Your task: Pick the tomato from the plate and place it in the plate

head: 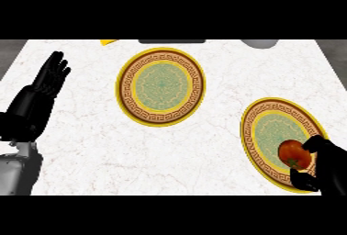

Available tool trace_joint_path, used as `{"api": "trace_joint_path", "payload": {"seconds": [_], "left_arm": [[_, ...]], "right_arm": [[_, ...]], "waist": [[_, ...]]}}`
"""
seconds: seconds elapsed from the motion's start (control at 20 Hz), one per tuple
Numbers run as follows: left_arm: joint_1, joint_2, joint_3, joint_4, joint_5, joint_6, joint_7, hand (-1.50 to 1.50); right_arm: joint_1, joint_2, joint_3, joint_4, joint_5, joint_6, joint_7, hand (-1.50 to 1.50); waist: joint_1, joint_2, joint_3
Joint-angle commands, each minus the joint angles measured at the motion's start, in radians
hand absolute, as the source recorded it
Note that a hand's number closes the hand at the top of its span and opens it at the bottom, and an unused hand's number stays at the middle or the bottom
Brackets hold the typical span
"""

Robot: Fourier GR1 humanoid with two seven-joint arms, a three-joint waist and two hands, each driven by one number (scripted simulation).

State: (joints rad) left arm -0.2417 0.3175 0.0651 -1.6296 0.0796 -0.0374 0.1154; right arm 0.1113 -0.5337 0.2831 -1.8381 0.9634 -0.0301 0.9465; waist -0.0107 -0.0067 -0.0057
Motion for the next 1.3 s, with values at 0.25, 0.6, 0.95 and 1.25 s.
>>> {"api": "trace_joint_path", "payload": {"seconds": [0.25,0.6,0.95,1.25], "left_arm": [[-0.034,-0.012,-0.002,0.013,-0.001,-0.01,0.024,0.0],[-0.006,-0.019,0.007,0.018,-0.011,-0.019,-0.018,0.0],[-0.041,-0.028,0.017,-0.006,0.001,-0.022,0.053,0.0],[-0.053,-0.069,-0.025,0.018,-0.055,0.005,0.015,0.0]], "right_arm": [[-0.085,0.047,0.086,-0.35,0.023,0.07,0.001,1.5],[-0.308,0.256,0.182,-0.318,0.064,0.03,0.008,1.5],[-0.643,0.429,0.099,-0.087,0.0,0.157,0.021,1.5],[-0.851,0.531,0.134,0.237,-0.008,-0.031,0.049,1.5]], "waist": [[0.007,0.005,0.005],[0.02,0.007,0.005],[0.02,0.008,0.005],[0.031,0.011,0.005]]}}
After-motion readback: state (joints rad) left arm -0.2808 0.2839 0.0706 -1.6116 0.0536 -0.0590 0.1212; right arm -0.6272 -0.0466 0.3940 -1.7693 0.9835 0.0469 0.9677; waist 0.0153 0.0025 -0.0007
